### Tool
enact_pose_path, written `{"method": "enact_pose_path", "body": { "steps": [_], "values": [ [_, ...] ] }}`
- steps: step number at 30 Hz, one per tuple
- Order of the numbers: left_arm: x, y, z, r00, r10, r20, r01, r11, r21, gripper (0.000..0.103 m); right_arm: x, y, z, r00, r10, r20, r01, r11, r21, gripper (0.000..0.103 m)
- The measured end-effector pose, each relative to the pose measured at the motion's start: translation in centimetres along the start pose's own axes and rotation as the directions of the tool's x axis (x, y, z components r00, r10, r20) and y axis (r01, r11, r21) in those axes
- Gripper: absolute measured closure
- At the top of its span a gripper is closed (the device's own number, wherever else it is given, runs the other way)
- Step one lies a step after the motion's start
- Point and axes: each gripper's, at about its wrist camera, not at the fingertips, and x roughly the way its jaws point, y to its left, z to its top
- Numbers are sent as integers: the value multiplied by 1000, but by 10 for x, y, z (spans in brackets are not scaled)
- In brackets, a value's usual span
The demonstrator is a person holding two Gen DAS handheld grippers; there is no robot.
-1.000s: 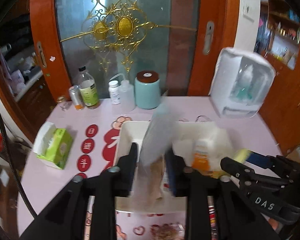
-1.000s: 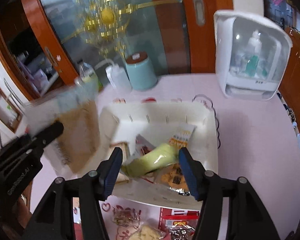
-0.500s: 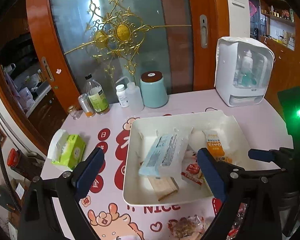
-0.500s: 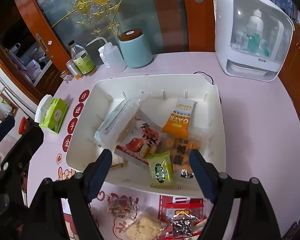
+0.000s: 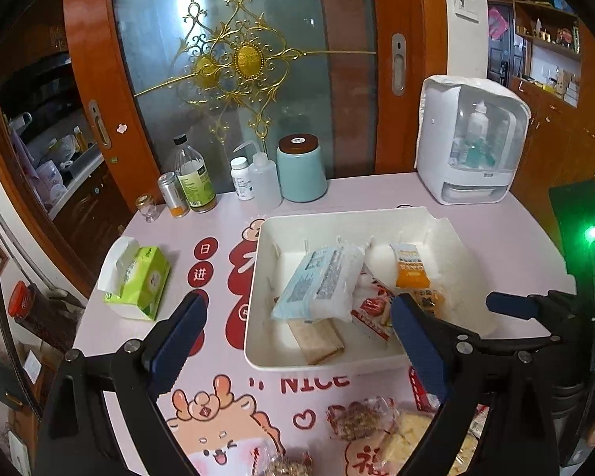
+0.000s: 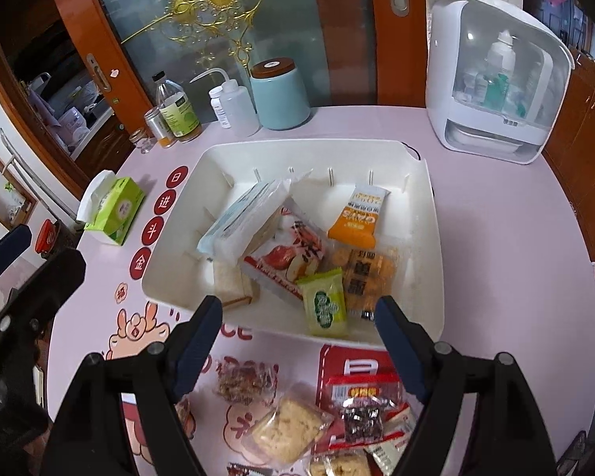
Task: Organize snacks
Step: 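Move both grippers back over the remaining snacks on the table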
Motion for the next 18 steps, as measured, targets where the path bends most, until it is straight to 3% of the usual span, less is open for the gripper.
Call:
{"method": "enact_pose_path", "body": {
  "steps": [18],
  "values": [
    [-67, 14, -65, 991, -134, -19, 131, 985, -110, 9, -50, -12, -89, 999, -32, -9, 32, 997, 77, 23]
  ]
}}
